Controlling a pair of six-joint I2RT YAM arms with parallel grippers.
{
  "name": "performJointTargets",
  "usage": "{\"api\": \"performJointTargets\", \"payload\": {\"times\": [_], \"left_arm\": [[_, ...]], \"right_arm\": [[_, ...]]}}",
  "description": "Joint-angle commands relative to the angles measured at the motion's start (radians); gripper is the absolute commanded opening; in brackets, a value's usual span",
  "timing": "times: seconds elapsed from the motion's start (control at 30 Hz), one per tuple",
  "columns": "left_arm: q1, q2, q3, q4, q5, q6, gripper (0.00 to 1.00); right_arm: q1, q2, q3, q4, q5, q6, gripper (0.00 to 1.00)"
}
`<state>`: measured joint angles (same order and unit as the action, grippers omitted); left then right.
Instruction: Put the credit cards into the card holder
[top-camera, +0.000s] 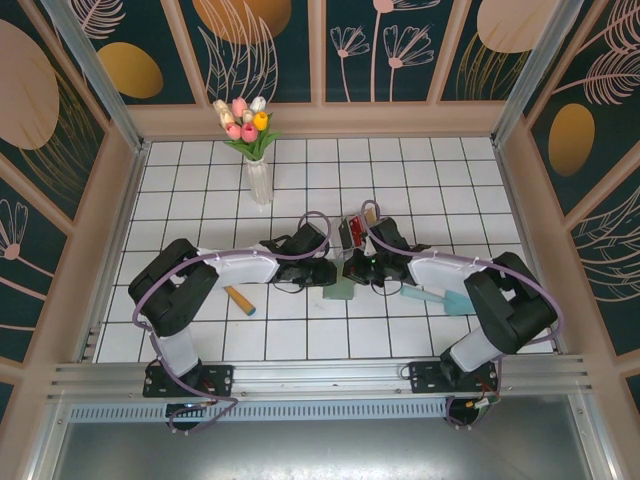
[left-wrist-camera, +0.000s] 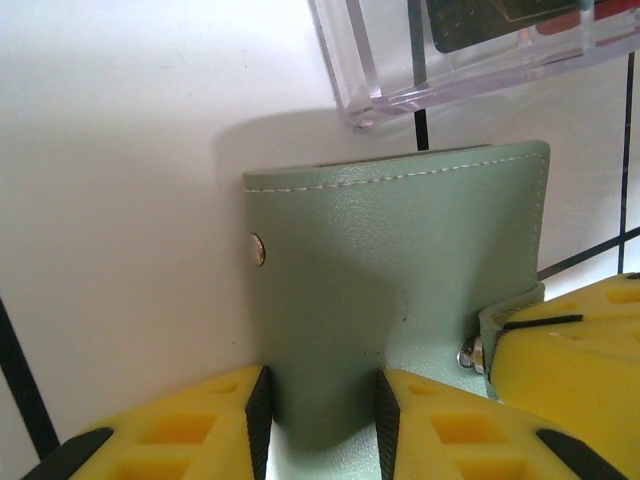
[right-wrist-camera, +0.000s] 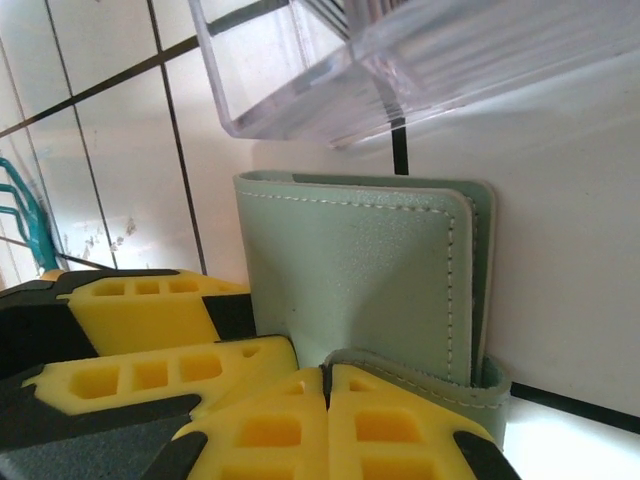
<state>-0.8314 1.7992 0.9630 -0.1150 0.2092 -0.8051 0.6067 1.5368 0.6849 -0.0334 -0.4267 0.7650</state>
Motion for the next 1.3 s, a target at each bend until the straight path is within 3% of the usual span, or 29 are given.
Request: {"api": "performJointTargets", "payload": {"times": [0.0,0.63,1.27], "left_arm": [[-0.008,0.028,-0.016,0.006,0.012,-0.011,0.34],[-0.009,0.026,-0.036,0.035,0.004,-0.036,0.30],[-0.009,0.017,-0.052,0.043,-0.010,-0.063,0.27]], "right_arm": [[0.023,0.024,0.029,-0.113,0.068,-0.018,0.00],[0.111,0.105,0.082,-0.303,0.222,-0.042,0.00],[0.183,0.066,-0.250,-0.099,0.318,0.032,0.00]]}}
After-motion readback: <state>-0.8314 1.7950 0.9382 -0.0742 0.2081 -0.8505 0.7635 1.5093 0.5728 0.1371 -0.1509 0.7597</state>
